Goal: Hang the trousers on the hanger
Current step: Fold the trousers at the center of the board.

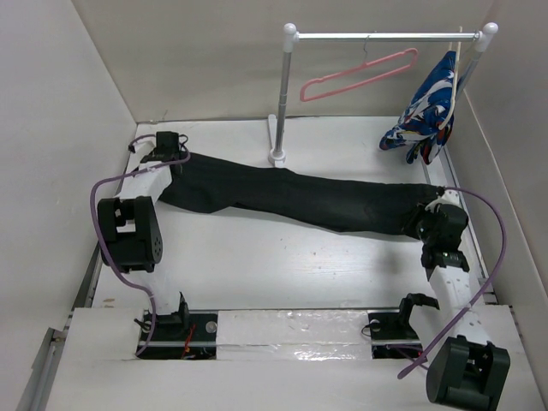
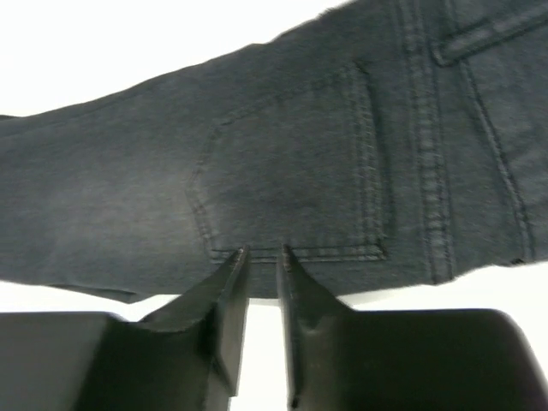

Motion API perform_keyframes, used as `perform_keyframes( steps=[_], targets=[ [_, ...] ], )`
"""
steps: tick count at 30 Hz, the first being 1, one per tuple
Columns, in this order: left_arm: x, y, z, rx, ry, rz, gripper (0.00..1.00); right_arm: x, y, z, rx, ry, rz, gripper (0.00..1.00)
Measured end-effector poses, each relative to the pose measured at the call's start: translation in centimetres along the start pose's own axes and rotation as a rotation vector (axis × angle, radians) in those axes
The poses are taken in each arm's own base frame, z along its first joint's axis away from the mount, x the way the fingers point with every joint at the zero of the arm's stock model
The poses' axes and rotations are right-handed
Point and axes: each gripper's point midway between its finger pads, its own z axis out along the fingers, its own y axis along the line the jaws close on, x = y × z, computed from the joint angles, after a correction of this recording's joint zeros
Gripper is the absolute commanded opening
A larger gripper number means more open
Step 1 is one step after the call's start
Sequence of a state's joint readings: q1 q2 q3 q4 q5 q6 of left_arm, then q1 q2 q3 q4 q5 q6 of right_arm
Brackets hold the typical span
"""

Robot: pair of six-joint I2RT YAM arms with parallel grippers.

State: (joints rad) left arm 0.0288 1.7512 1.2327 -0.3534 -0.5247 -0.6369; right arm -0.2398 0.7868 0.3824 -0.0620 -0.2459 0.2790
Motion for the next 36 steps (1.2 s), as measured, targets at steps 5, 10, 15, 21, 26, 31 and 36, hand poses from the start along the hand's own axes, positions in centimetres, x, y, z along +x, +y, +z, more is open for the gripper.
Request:
perform_keyframes(
  steps=[5,10,15,21,26,31,36],
  targets=[
    [-6.3,-3.8,-1.1,0.058,-0.099,-0.033,0.63,-0.2,1.1,-0.1,-0.066,-0.01,-0.024,0.0],
    [-10.2,-7.7,1.7,0.044,-0.15,-0.019,0.65,-0.1,2.3,-0.1,-0.119,-0.007,-0.047,0.08],
    [-7.1,-6.9,6.6,-0.013,-0.045,0.077,0.59,0.4,4.2,0.1,-0.184,0.006,-0.087,0.11],
    [-5.1,-5.3,9.4,-0.05,0.035,0.139,0.49,1.8,5.7,0.4,-0.22,0.047,-0.126,0.12],
    [-5.3,-5.7,9.5,-0.027,0.034,0.146,0.35,2.5,6.5,0.4,-0.229,0.06,-0.152,0.13],
    [-5.9,-6.4,9.6,0.0,0.011,0.149,0.16,3.2,7.8,0.3,-0.245,0.071,-0.189,0.13],
    [-6.9,-6.9,9.4,0.015,-0.016,0.144,0.0,3.4,8.8,0.2,-0.243,0.063,-0.224,0.12]
  ],
)
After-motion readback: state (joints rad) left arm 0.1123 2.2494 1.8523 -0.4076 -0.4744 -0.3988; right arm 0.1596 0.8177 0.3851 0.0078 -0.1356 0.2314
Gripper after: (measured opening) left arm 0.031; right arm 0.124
